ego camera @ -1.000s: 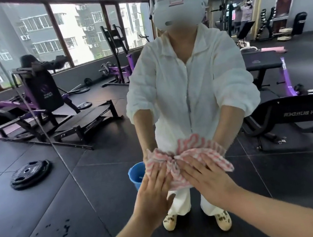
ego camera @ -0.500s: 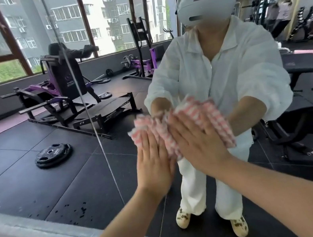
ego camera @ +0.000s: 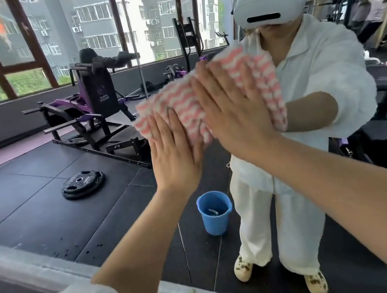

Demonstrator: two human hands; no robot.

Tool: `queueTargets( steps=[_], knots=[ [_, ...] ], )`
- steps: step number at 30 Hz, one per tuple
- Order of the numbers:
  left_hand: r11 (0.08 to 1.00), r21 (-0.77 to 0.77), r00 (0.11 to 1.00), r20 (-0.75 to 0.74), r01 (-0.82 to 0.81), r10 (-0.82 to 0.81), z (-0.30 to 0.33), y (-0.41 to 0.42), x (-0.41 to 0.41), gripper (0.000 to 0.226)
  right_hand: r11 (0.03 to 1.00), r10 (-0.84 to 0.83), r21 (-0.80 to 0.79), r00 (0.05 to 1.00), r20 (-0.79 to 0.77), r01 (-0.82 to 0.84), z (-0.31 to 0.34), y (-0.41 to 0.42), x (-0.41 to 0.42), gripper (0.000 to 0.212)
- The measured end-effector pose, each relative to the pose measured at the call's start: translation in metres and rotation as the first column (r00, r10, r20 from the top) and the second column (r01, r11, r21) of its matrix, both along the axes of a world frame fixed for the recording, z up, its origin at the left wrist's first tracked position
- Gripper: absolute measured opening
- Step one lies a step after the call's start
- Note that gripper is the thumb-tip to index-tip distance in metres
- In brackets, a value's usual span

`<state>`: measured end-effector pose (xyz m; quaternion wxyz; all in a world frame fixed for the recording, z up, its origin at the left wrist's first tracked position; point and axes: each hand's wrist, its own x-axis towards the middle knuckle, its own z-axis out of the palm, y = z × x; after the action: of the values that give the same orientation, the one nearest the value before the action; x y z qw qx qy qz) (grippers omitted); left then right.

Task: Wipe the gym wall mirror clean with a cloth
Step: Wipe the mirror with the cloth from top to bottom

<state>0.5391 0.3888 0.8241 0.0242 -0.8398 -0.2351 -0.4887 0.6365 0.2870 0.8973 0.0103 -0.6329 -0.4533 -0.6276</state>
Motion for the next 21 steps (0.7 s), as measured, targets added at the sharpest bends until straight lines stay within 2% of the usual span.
queueTargets(
  steps=[3,6,10,12,15,18,21],
  knots=[
    [1.000,0.008,0.999,-0.027,-0.017,0.018,-0.009,0.017,-0.007,0.068,1.000,0.012,-0.013,1.000,-0.015,-0.013,-0.013,0.017,-0.008,0.057],
    [1.000,-0.005,0.997,-0.080,-0.018,0.018,-0.048,0.019,-0.012,0.066,0.992,0.041,-0.122,0.999,0.035,-0.037,-0.053,0.018,-0.005,0.055],
    [0.995,-0.084,0.981,-0.191,-0.059,0.042,-0.111,0.009,-0.020,0.067,0.944,-0.059,-0.315,0.991,0.119,0.094,-0.109,0.010,-0.009,0.059],
    [0.983,-0.169,0.969,-0.246,-0.072,0.028,-0.139,0.000,-0.024,0.071,0.891,-0.122,-0.414,0.978,0.169,0.183,-0.134,0.007,-0.012,0.059],
    [0.950,-0.295,0.939,-0.343,-0.106,-0.002,-0.172,-0.014,-0.029,0.074,0.794,-0.182,-0.549,0.963,0.199,0.263,-0.161,0.001,-0.015,0.069],
    [0.932,-0.354,0.925,-0.373,-0.076,-0.066,-0.200,-0.025,-0.032,0.072,0.678,-0.202,-0.670,0.953,0.228,0.304,-0.185,-0.008,-0.017,0.077],
    [0.900,-0.425,0.885,-0.450,-0.095,-0.119,-0.226,-0.037,-0.032,0.089,0.542,-0.195,-0.778,0.948,0.253,0.319,-0.209,-0.020,-0.018,0.075]
  ],
)
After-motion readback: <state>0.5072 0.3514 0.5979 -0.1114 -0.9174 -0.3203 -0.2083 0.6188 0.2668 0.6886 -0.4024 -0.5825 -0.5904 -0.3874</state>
